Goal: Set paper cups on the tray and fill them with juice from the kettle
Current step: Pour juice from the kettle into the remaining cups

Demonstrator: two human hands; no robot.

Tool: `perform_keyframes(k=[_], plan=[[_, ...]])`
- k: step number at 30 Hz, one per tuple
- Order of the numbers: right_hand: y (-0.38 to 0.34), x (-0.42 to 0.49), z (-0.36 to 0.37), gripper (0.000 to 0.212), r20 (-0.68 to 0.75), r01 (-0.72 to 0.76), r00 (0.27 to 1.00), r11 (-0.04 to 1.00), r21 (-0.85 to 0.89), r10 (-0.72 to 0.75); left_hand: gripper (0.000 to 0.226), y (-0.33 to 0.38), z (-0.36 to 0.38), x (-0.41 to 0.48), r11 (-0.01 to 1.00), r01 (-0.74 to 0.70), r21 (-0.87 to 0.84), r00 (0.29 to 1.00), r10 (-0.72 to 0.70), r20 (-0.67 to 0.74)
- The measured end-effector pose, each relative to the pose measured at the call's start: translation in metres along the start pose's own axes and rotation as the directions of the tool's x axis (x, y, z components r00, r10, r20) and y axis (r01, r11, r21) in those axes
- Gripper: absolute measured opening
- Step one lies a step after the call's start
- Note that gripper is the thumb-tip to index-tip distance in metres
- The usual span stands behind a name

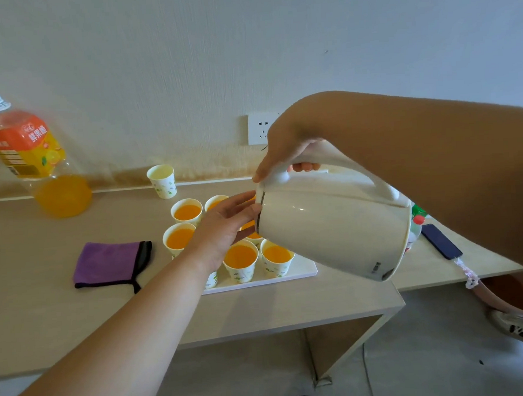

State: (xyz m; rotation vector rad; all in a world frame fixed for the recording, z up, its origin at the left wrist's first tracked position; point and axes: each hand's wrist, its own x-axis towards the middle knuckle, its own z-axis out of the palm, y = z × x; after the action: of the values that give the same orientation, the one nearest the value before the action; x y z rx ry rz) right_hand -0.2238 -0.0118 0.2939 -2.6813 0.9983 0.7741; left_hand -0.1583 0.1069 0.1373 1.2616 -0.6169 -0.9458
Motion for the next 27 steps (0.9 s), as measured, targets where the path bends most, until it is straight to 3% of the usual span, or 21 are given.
perform_keyframes(k=[5, 10, 15, 17, 20, 24, 27], plan=[[0.016, -0.019, -0.011, 0.04, -0.124, 0.106, 0.989, 0.977, 0.186, -0.083, 0.01, 0.02, -0.003, -0.005, 0.963, -0.155, 0.221, 0.964, 0.196, -0.179], [0.024, -0.01, -0.015, 0.034, -0.262, 0.201, 0.958, 0.922, 0.331, -0.115, 0.015, 0.052, -0.008, -0.009, 0.827, -0.23, 0.512, 0.882, 0.4, -0.249], [0.012, -0.001, -0.023, 0.028, -0.37, 0.357, 0.916, 0.728, 0.585, -0.152, 0.014, 0.082, -0.001, -0.021, 0.601, -0.245, 0.761, 0.7, 0.653, -0.29], [-0.002, 0.001, -0.026, 0.022, -0.386, 0.413, 0.904, 0.618, 0.669, -0.185, 0.019, 0.095, 0.002, -0.024, 0.682, -0.242, 0.69, 0.716, 0.606, -0.347], [-0.027, 0.001, -0.028, 0.017, -0.397, 0.478, 0.878, 0.478, 0.737, -0.267, 0.035, 0.12, 0.003, -0.025, 0.876, -0.175, 0.45, 0.814, 0.386, -0.433], [-0.07, 0.008, -0.02, 0.019, -0.418, 0.604, 0.796, 0.524, 0.601, -0.438, 0.054, 0.147, -0.018, -0.025, 0.942, 0.01, 0.337, 0.84, 0.175, -0.513], [-0.102, 0.014, -0.006, 0.027, -0.447, 0.691, 0.718, 0.472, 0.547, -0.533, 0.045, 0.145, -0.041, -0.028, 0.966, 0.037, 0.257, 0.771, 0.136, -0.623]])
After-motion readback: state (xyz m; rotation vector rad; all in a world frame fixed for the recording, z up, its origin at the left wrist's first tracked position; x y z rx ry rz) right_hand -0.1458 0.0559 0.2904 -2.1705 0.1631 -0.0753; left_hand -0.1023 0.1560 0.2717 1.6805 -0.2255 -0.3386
